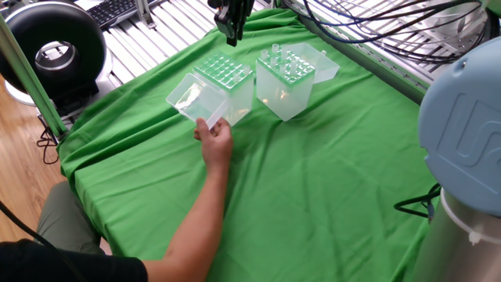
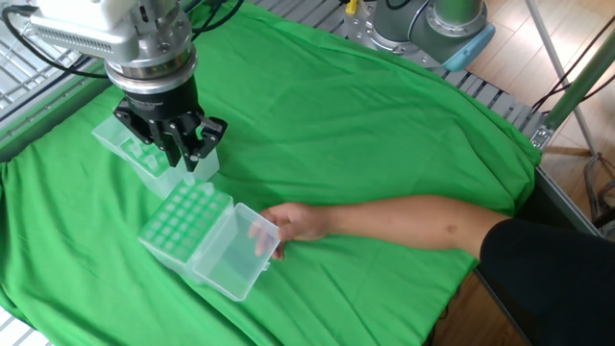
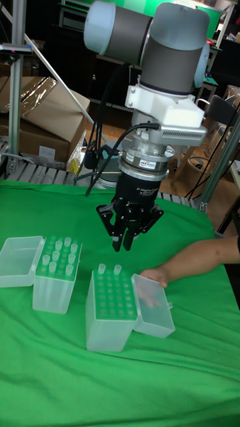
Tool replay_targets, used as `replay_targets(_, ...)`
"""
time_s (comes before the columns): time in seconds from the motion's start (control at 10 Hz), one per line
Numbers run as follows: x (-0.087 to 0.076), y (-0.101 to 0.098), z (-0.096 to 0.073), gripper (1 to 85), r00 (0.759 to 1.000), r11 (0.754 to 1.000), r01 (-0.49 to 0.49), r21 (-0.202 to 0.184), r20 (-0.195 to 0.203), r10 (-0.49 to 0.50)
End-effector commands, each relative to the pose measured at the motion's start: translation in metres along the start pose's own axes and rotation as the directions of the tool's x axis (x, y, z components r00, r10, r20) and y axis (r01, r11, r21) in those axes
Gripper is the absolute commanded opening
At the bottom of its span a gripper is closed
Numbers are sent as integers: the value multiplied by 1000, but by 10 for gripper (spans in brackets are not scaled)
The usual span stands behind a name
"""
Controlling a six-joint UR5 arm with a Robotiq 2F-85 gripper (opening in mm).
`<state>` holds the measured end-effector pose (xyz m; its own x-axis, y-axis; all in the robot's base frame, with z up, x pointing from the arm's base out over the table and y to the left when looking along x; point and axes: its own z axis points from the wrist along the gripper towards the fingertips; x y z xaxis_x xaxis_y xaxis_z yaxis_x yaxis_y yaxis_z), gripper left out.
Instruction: Insert a large pipette tip into the holder for large pipette tips
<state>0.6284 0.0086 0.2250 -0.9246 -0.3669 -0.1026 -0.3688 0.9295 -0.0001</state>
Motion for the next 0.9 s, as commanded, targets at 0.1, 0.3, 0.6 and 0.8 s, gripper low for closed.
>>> replay_targets(0.1, 7, -25, 8, 257, 999, 1000, -26, 6, 35, 26)
replay_targets(0.3, 18, -45, 11, 257, 999, 999, -31, 21, 37, 30)
replay_targets(0.6, 23, -41, 11, 300, 1000, 1000, 10, 7, 18, -10)
replay_targets(0.8, 20, -35, 11, 320, 999, 1000, 26, -16, 27, -26)
